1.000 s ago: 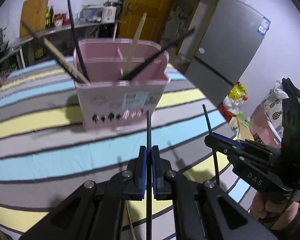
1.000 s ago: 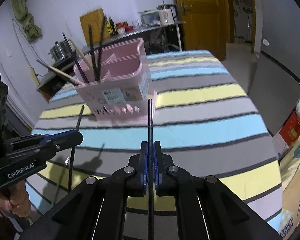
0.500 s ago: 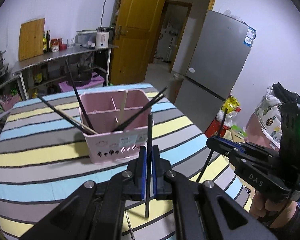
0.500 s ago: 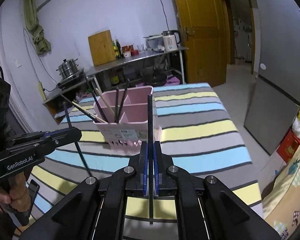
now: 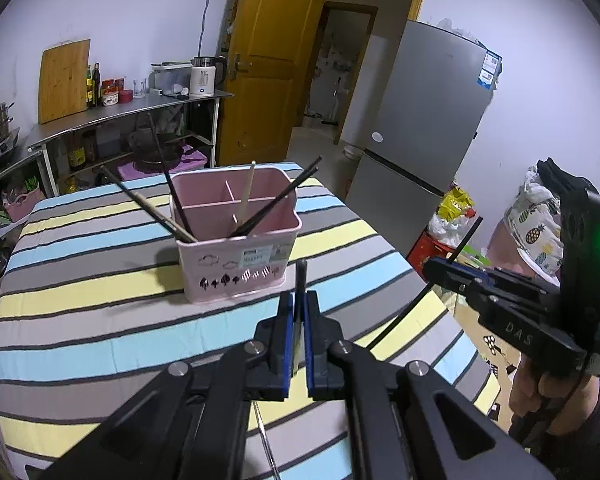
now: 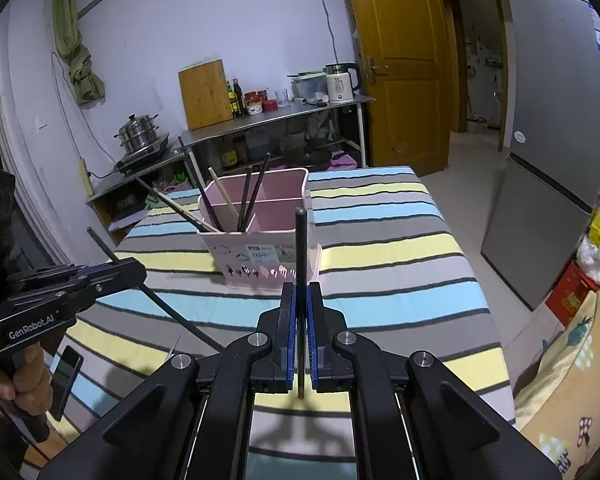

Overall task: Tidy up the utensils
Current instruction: 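Lift and carry both black chopsticks over the pink basket with both tools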

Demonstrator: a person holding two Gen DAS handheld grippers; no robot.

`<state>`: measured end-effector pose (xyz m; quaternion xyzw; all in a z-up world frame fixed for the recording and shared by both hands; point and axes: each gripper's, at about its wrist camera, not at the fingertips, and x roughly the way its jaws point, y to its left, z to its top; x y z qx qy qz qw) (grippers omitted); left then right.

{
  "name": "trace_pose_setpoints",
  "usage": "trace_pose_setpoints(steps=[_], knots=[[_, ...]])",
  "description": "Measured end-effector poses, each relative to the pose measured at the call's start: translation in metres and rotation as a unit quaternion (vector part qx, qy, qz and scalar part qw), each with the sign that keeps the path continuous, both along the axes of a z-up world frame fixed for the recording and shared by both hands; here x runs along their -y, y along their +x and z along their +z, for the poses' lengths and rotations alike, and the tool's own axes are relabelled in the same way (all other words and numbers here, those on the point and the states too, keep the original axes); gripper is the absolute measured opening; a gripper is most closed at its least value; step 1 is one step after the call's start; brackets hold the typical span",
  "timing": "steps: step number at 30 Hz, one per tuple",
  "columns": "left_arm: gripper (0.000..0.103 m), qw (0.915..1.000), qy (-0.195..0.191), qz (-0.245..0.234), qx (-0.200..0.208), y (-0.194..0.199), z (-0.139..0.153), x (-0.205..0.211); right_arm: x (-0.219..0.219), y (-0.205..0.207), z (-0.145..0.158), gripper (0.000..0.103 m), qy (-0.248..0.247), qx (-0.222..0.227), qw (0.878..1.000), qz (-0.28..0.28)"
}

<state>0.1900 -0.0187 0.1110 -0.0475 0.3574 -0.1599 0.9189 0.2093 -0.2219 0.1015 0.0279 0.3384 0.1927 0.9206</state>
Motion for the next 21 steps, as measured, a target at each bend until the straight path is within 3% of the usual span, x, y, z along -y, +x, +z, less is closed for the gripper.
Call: trace_pose_setpoints(steps=[12,21], knots=[[0.005,0.9999,-0.003,0.008,0.014,-0.019,0.018,-0.016,-0.011,-0.023,0.026,0.005,-0.004,0.035,0.999,0.016],[0.005,0.9993,-0.003,0.030,0.024,-0.009,0.035,-0.041,-0.030,-0.015,0.038,0.005,0.011,0.047,0.998,0.026]])
